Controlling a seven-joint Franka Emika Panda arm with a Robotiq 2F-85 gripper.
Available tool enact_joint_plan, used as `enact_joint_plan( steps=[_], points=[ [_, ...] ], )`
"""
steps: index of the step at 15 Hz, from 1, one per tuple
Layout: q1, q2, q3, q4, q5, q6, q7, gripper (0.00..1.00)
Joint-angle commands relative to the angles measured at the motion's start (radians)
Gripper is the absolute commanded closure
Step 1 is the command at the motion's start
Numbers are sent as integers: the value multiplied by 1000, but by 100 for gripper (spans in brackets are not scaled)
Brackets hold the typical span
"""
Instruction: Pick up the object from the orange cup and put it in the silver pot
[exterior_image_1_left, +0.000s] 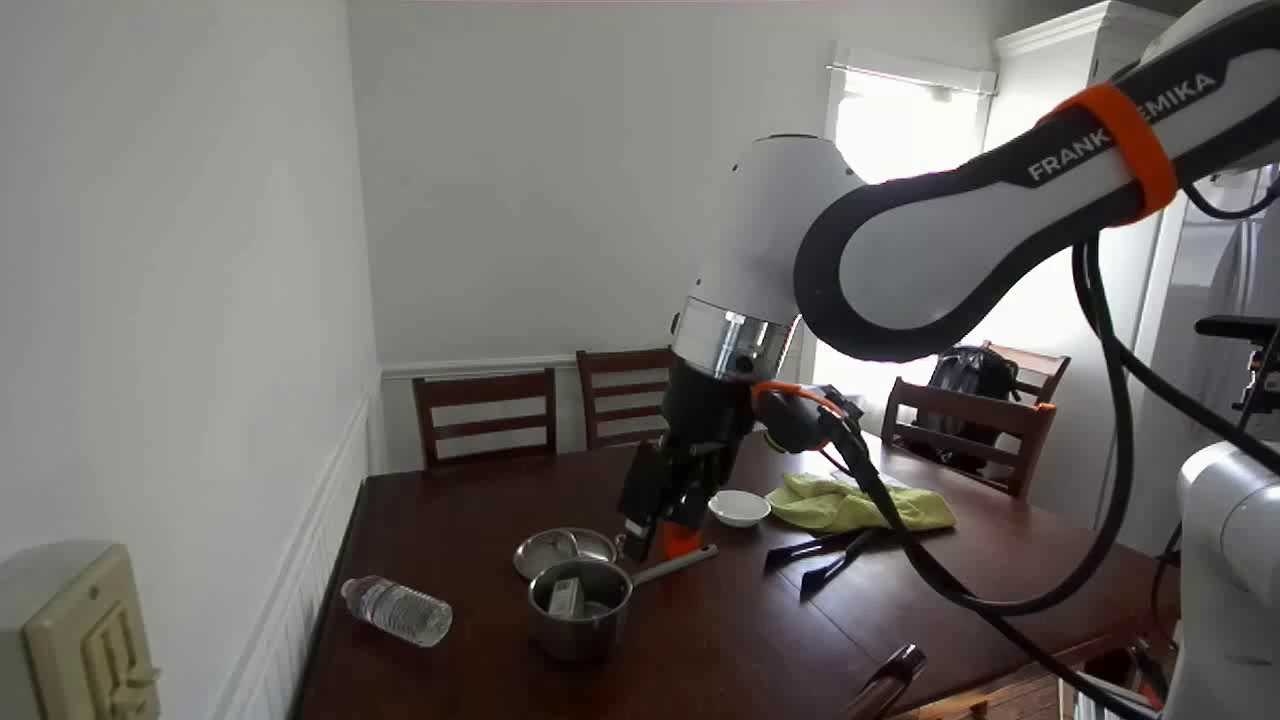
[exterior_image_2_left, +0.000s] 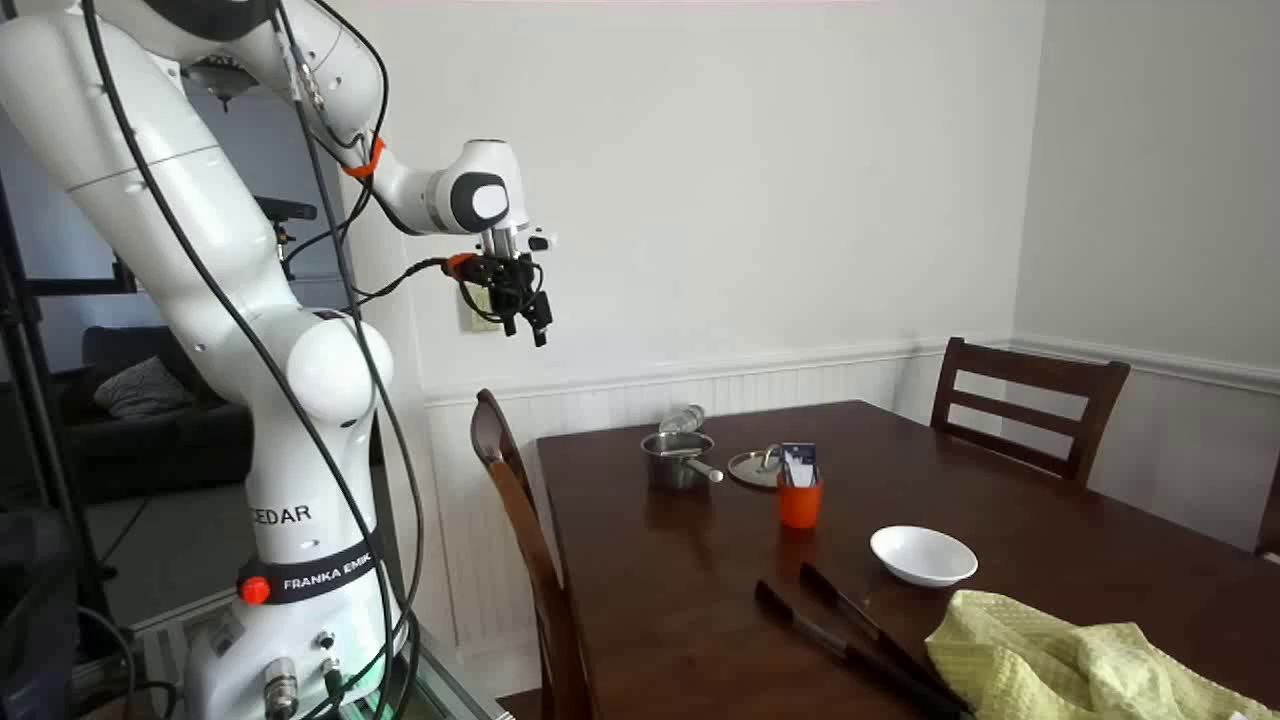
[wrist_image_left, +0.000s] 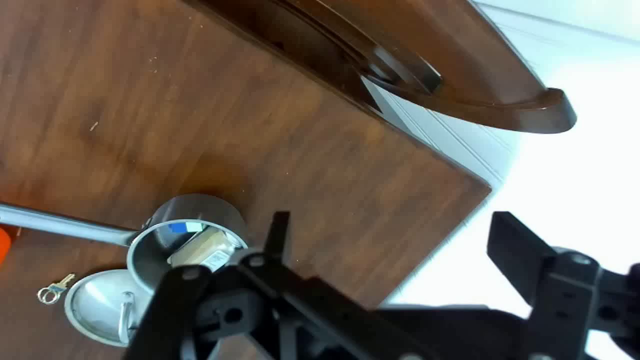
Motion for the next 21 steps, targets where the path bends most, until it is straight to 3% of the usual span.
enact_joint_plan(
  steps=[1,7,12,15,18,21],
  points=[
    [10,1,-10,1,-6,-2,4,0],
    [-213,15,61,-42,-354,14,298,0],
    [-396,98,33,-46,-649,-20,470,0],
    [-419,196,-91,-14,-635,17,410,0],
    [-419,318,-221,62,-549,126,325,0],
    [-406,403,-309,130,-425,198,262,0]
  ],
)
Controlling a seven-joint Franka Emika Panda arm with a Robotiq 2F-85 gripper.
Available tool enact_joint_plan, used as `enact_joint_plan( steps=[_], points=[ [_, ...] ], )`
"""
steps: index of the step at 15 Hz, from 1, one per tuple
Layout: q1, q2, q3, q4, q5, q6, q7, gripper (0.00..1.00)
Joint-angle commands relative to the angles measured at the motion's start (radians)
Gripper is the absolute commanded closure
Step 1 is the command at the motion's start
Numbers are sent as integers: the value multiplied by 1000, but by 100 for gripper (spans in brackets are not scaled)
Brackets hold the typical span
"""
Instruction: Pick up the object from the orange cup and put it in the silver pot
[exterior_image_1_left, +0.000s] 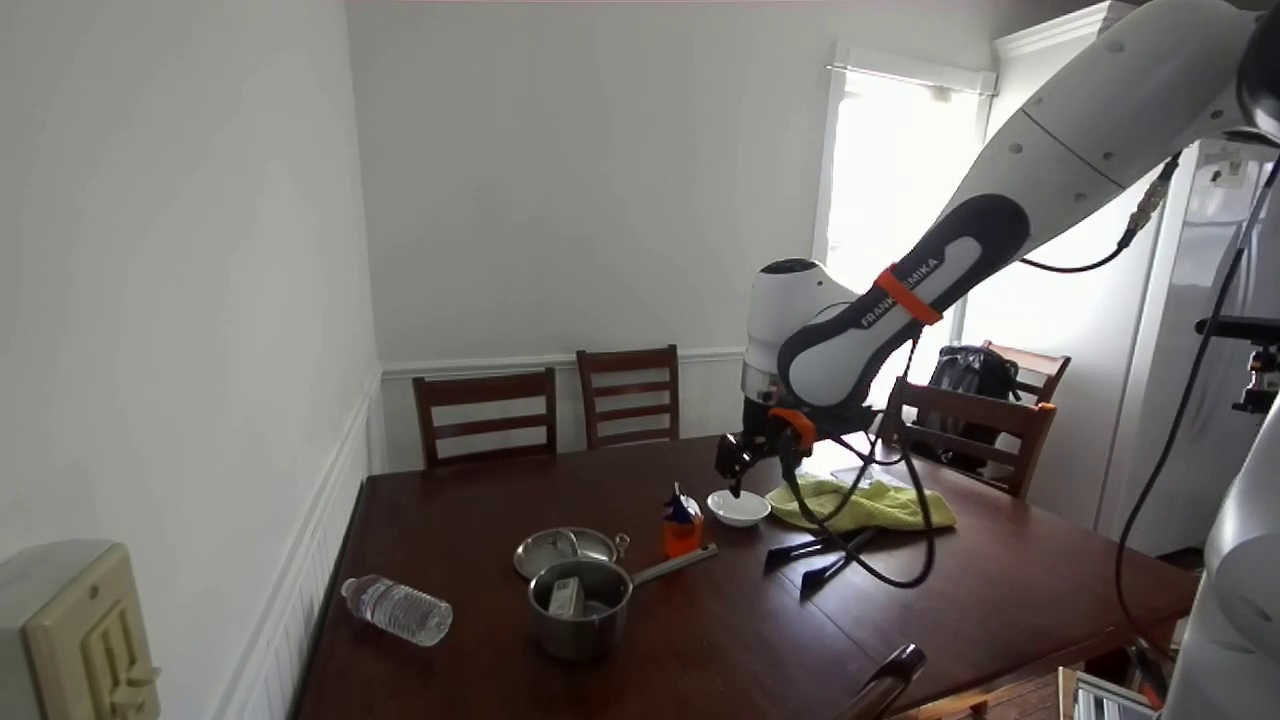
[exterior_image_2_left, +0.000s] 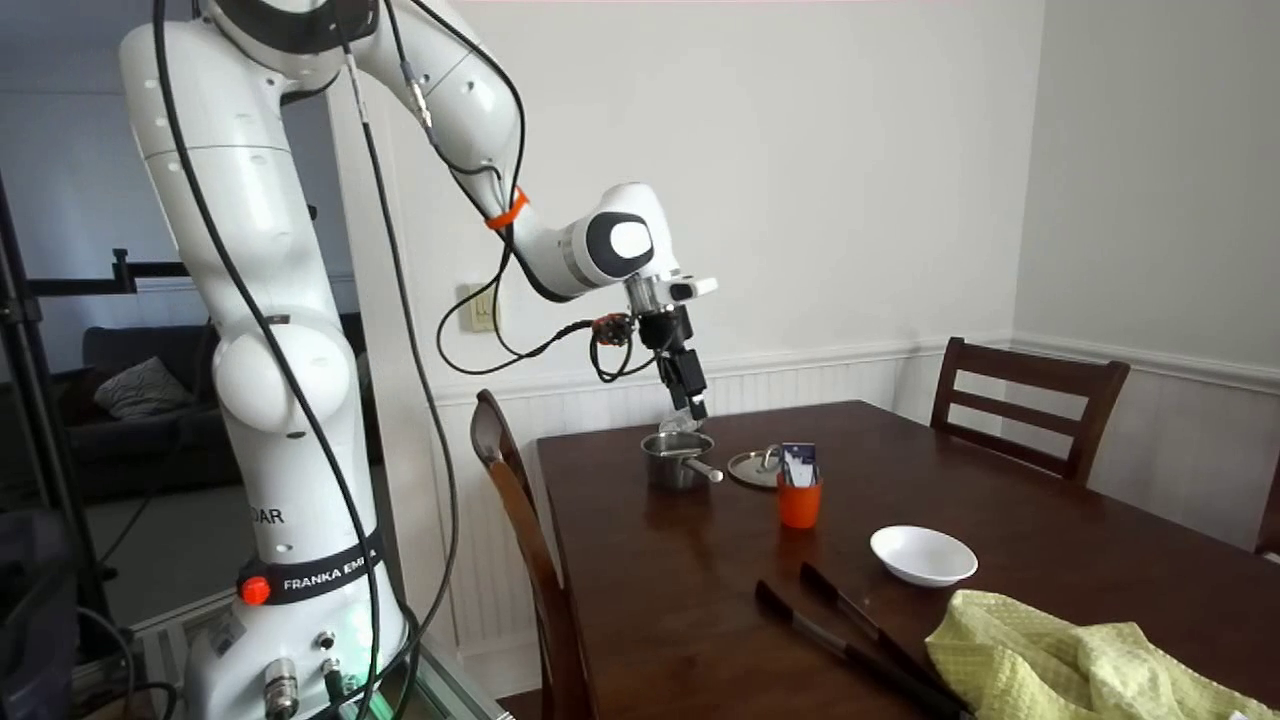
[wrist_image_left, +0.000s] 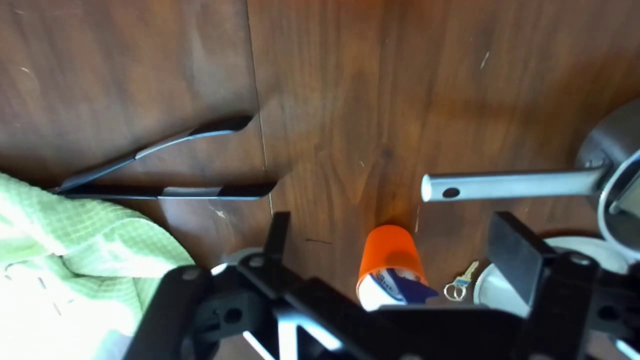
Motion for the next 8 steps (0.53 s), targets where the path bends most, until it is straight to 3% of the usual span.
enact_joint_plan(
  steps=[1,4,5,6,8],
  points=[
    [13,161,-88,160,133,34,-26,0],
    [34,254,-129,272,232,28,39,0],
    [39,277,-134,320,317,6,1,0],
    [50,210,-151,224,230,34,-6,0],
    [63,237,-165,251,245,33,-13,0]
  ],
)
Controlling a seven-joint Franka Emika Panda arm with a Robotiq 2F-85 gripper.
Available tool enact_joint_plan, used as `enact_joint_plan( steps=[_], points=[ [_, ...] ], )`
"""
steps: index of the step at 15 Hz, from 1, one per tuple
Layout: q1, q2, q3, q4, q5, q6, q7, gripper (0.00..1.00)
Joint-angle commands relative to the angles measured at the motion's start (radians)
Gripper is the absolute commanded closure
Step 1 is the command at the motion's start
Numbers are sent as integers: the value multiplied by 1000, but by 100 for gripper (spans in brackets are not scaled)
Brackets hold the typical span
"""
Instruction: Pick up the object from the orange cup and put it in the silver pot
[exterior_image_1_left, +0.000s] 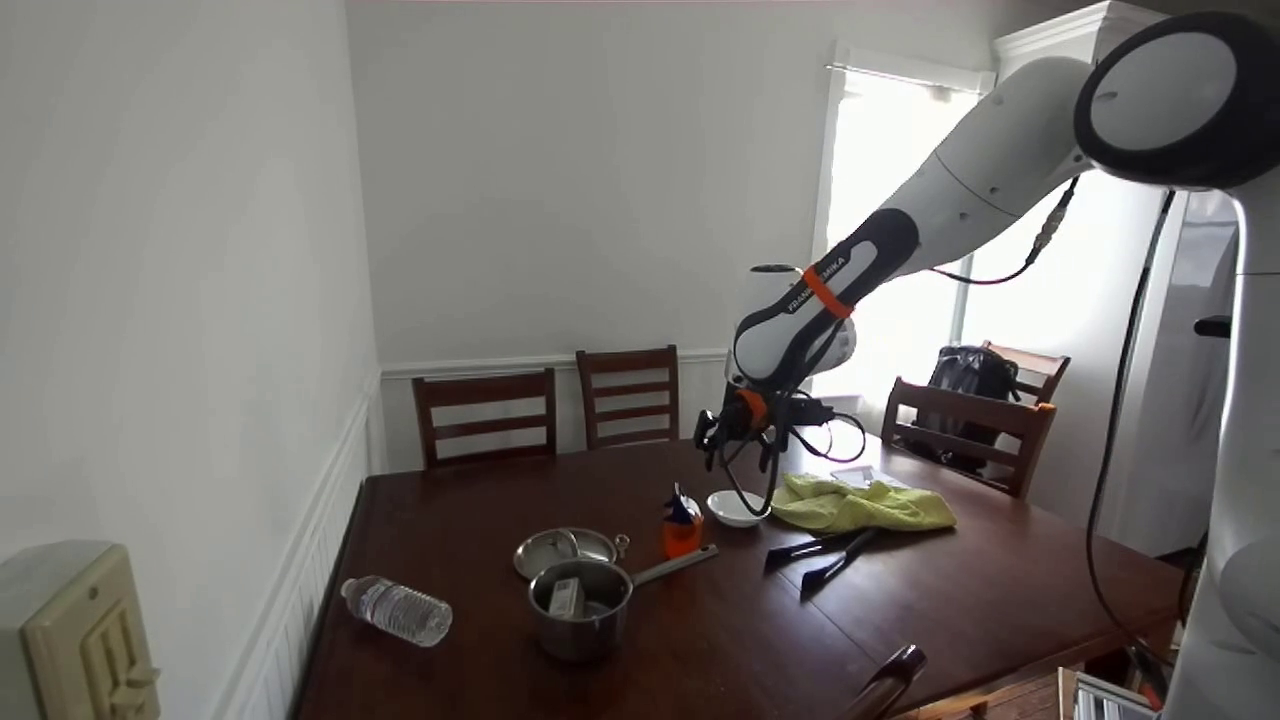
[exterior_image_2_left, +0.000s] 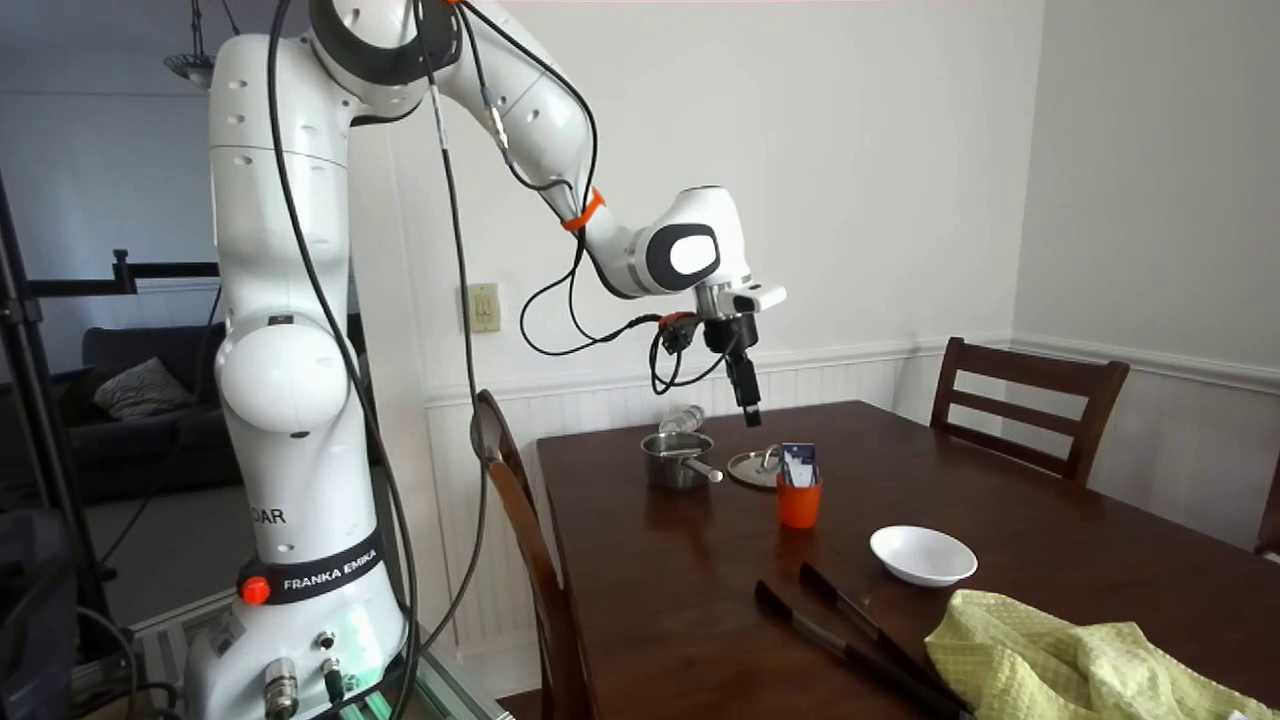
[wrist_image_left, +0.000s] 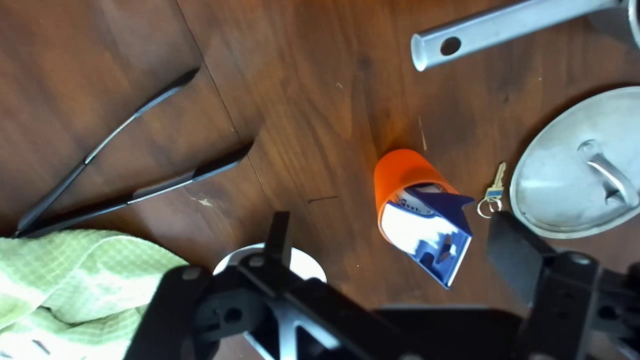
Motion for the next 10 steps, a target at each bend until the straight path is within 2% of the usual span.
enact_joint_plan(
  steps=[1,4,6,10],
  points=[
    [40,1,-39,-2,9,-1,-8,0],
    [42,12,-36,13,38,-21,2,0],
    [42,76,-52,87,14,-59,-3,0],
    [40,233,-79,255,54,-149,-19,0]
  ],
)
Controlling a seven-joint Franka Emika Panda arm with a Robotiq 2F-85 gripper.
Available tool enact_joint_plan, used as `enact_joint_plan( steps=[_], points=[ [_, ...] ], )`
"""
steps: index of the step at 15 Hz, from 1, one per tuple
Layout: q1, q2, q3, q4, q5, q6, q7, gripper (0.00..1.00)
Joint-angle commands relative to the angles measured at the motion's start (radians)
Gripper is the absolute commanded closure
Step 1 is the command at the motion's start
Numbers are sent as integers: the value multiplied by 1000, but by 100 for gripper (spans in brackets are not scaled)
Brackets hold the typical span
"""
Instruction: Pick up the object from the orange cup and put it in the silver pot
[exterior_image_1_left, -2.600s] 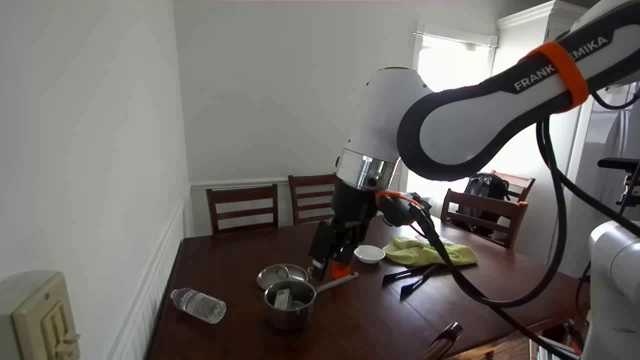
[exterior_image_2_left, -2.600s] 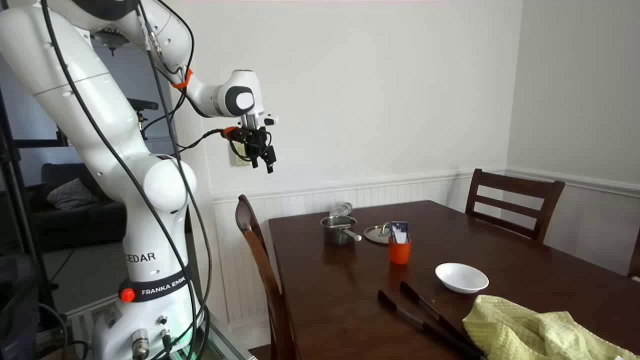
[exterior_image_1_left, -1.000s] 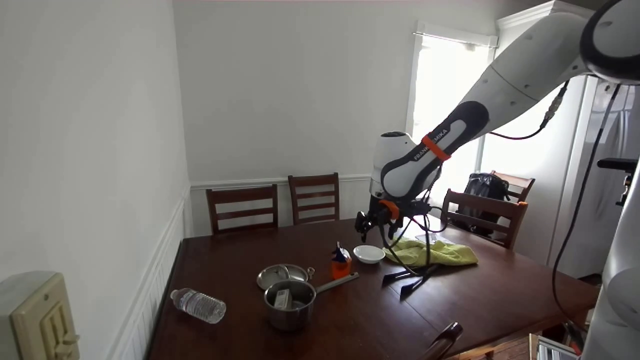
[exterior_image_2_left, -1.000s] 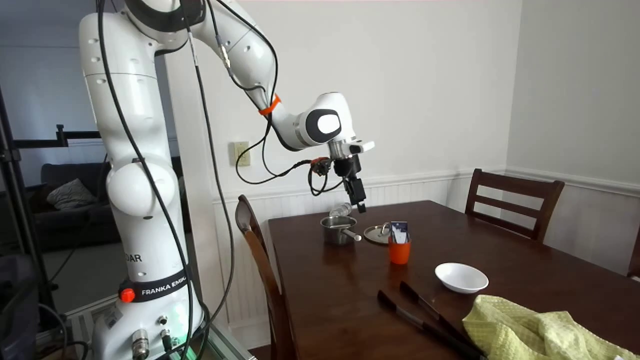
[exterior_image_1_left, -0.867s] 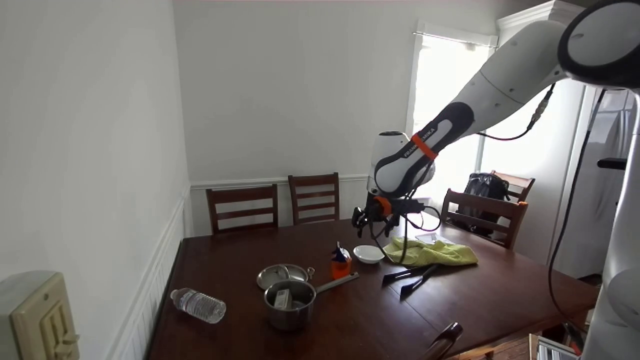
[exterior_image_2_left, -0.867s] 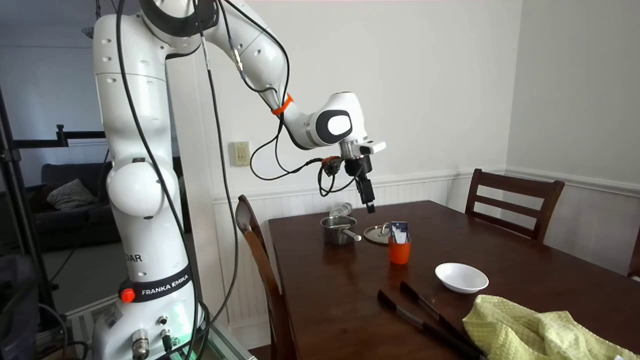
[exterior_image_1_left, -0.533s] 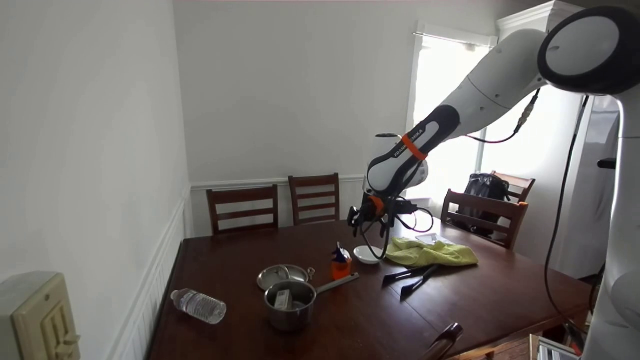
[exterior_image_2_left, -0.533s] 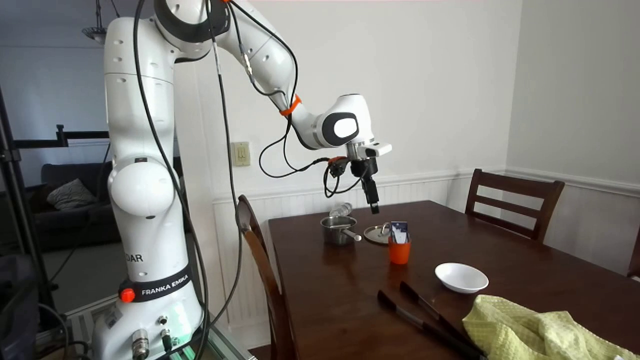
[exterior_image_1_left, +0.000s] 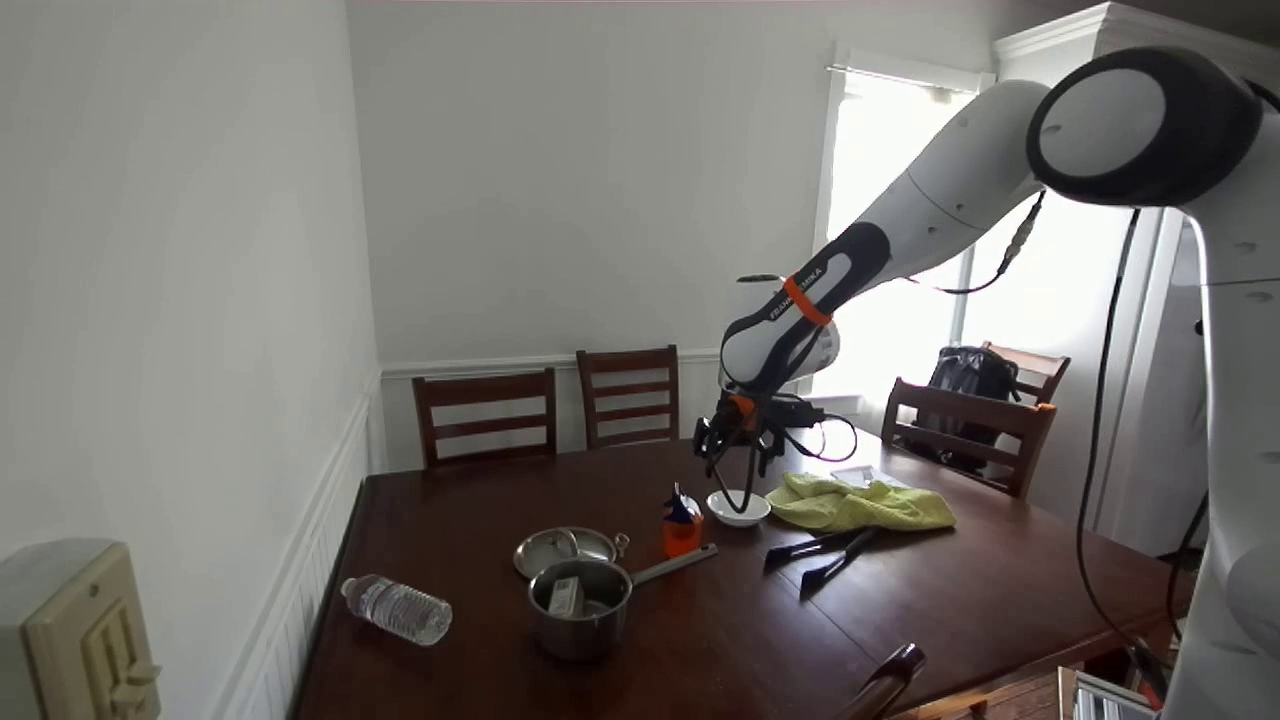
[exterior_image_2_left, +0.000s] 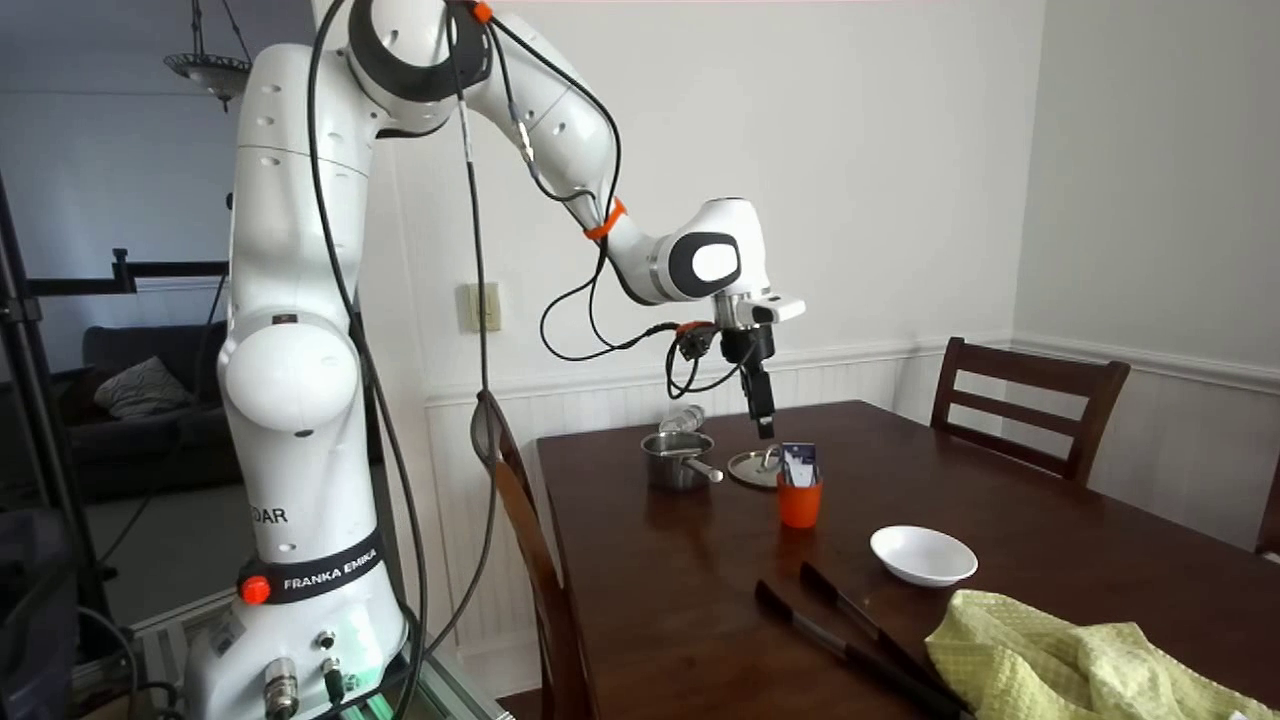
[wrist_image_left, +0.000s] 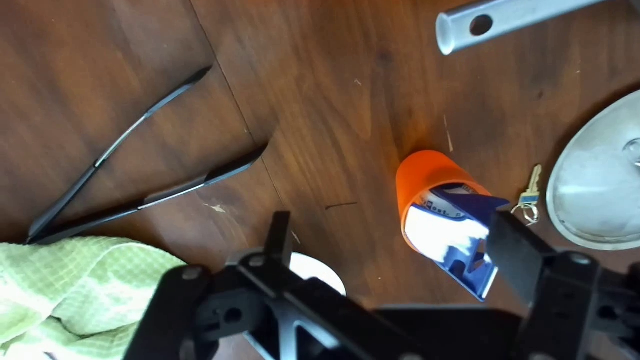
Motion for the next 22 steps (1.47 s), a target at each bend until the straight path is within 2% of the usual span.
enact_joint_plan(
  steps=[1,2,6,7,12,16,17,19,21,22],
  points=[
    [13,171,-38,193,54,-88,-21,0],
    [16,202,-43,241,61,-103,-15,0],
    [-7,279,-14,382,204,-80,-43,0],
    [26,233,-48,291,150,-56,-27,0],
    [26,249,-41,309,183,-55,-41,0],
    [20,316,-23,395,252,-81,-26,0],
    [24,339,-25,415,255,-89,-20,2],
    [26,378,-28,452,261,-112,-15,13],
    [24,419,-27,490,266,-135,-19,30],
    [23,431,-27,500,269,-141,-18,35]
  ],
)
